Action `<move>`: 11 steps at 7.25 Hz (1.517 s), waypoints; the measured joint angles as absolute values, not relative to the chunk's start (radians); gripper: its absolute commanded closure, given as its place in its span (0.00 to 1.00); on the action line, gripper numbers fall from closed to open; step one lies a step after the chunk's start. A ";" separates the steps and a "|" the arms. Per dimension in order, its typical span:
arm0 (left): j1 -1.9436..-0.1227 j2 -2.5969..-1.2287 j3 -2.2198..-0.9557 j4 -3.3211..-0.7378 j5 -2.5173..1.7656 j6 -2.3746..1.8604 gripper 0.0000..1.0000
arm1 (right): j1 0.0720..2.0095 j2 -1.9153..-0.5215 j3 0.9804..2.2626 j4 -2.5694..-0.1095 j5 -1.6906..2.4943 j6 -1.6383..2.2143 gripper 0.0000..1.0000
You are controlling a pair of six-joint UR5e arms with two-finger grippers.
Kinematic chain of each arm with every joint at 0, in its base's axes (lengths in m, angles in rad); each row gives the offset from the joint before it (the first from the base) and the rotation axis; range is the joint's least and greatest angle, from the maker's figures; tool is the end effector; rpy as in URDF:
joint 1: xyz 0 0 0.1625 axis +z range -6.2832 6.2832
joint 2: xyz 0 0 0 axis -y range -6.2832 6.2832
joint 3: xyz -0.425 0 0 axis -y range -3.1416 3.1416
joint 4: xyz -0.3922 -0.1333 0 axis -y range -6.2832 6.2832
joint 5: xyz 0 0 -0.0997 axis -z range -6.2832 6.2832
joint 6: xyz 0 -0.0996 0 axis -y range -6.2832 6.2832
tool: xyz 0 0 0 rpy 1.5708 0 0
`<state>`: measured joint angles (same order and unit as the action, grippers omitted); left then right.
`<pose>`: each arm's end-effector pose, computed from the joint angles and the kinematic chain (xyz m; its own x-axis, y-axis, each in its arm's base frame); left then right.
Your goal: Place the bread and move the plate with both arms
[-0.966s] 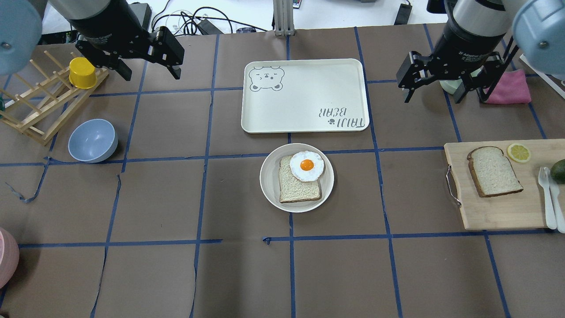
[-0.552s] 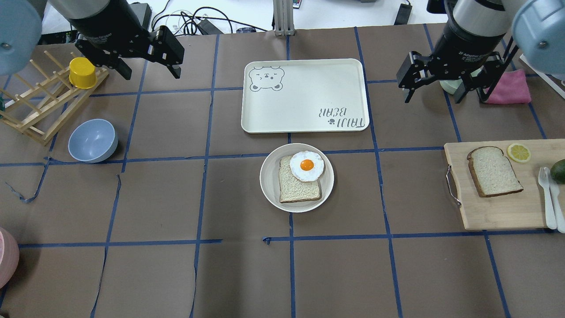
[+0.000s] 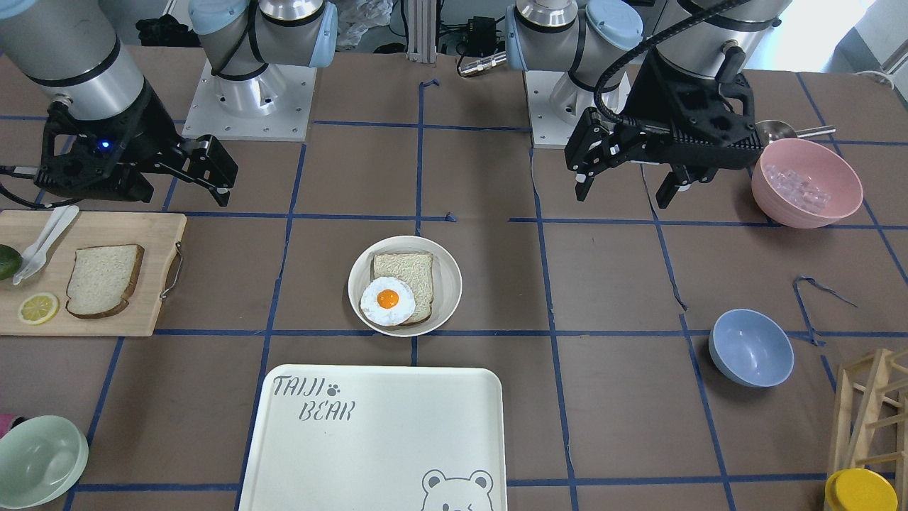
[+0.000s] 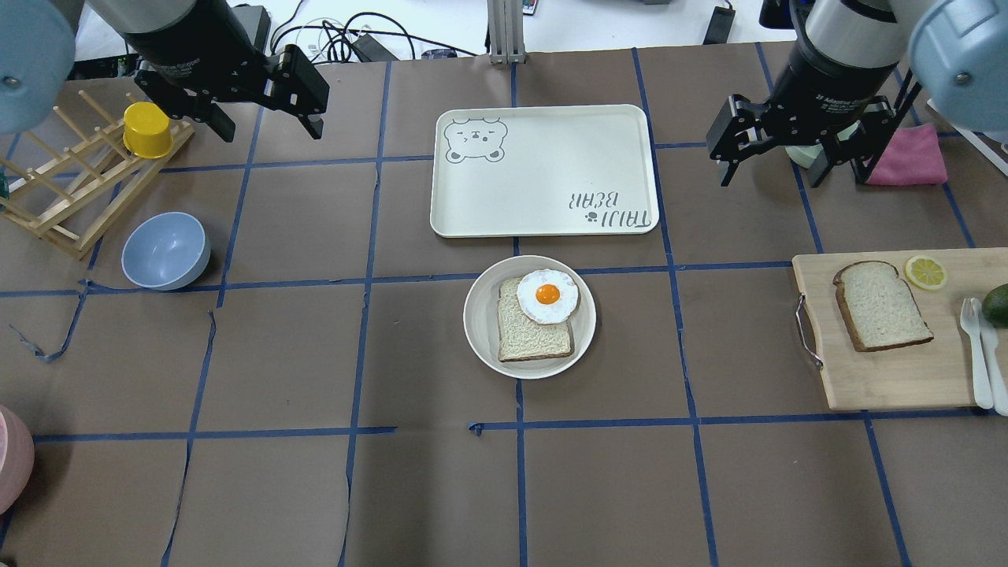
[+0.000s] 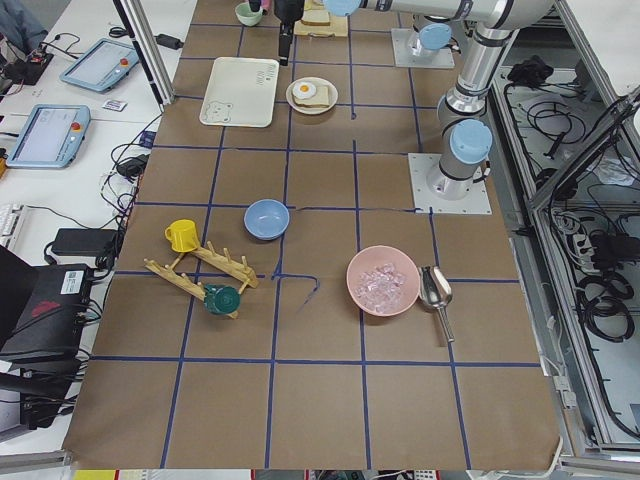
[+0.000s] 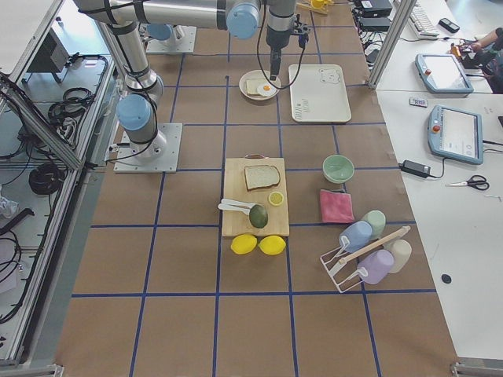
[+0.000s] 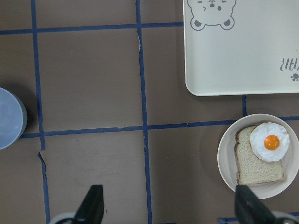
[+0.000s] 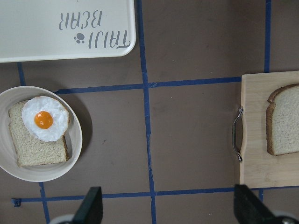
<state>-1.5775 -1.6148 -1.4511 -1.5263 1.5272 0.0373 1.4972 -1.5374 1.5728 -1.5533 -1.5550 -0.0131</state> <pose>-0.1411 -0.5197 0.5299 -0.9980 0.0489 0.0388 0.0439 0.9916 -0.1214 0.0977 -0.5090 0.4687 -0.9980 0.0613 -0.0165 0.0604 0.9968 0.0527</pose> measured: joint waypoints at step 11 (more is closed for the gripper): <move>-1.571 -1.620 -1.454 -1.491 1.527 0.050 0.00 | 1.533 -1.521 1.537 -1.536 -1.546 0.084 0.00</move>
<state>-1.5714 -1.6205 -1.4544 -1.4907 1.5273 0.0501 1.5328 -1.5205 1.5367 -1.5361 -1.5459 0.0842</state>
